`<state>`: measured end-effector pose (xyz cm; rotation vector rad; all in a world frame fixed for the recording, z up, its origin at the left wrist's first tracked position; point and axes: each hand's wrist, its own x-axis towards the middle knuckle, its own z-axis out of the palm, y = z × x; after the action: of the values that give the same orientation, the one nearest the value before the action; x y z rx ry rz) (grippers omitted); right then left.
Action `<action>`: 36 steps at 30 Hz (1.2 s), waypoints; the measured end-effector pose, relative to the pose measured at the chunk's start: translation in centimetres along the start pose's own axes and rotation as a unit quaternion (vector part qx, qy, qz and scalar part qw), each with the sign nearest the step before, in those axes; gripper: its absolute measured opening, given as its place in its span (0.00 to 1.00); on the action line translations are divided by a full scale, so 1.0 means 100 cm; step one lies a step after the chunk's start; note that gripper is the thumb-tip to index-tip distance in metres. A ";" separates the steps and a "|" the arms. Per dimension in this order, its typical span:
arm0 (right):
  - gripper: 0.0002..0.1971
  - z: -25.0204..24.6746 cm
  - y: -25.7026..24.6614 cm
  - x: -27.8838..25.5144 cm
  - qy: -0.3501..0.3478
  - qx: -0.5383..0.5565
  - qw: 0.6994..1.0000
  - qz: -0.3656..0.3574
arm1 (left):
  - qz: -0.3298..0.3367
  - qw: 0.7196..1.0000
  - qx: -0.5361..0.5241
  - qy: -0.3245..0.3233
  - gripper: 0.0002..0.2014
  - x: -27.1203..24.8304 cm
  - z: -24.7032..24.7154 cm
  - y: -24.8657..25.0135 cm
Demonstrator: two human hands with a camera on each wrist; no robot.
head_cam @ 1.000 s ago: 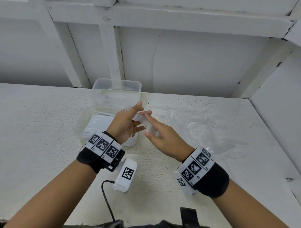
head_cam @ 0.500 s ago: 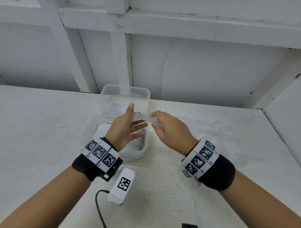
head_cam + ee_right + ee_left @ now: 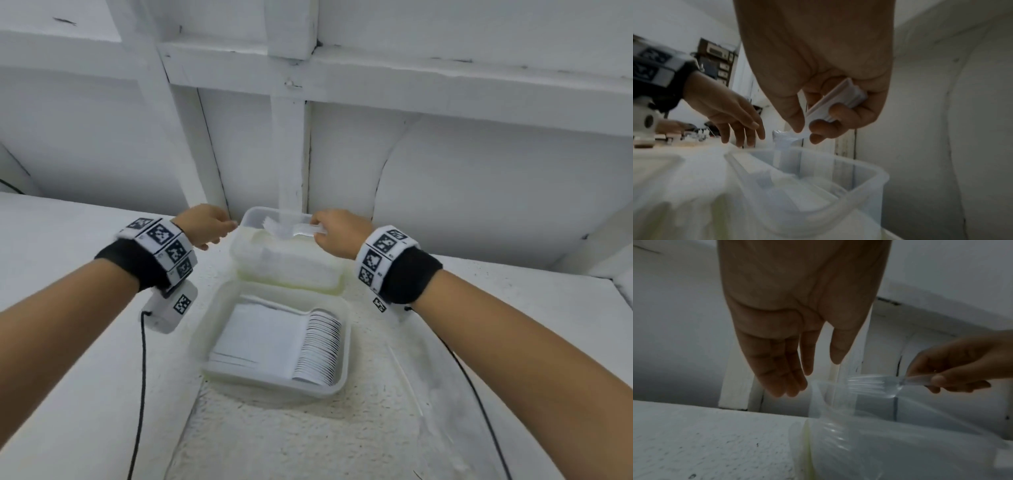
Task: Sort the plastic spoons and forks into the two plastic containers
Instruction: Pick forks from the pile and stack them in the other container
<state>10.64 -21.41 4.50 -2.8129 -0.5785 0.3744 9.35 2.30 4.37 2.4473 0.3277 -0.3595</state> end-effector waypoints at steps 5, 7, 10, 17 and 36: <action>0.15 0.026 -0.005 0.046 -0.033 -0.040 0.999 0.001 | -0.027 0.998 -0.021 -0.049 0.16 0.024 0.012 -0.002; 0.14 0.035 -0.005 0.056 -0.028 -0.054 0.998 0.007 | -0.032 0.997 -0.037 -0.052 0.14 0.032 0.016 -0.005; 0.15 0.048 -0.002 0.068 -0.041 -0.041 0.998 0.012 | -0.040 0.995 -0.066 -0.060 0.12 0.038 0.019 -0.009; 0.22 0.055 0.002 0.078 -0.092 -0.021 0.995 0.031 | -0.044 0.993 -0.093 -0.063 0.10 0.045 0.018 -0.017; 0.21 0.051 -0.004 0.065 -0.092 0.042 0.995 -0.001 | -0.040 0.991 -0.121 -0.049 0.06 0.033 0.022 -0.014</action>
<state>14.74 -17.44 -1.43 -2.7143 -0.5867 0.6476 11.61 2.50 0.85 2.1771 0.4035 -0.4454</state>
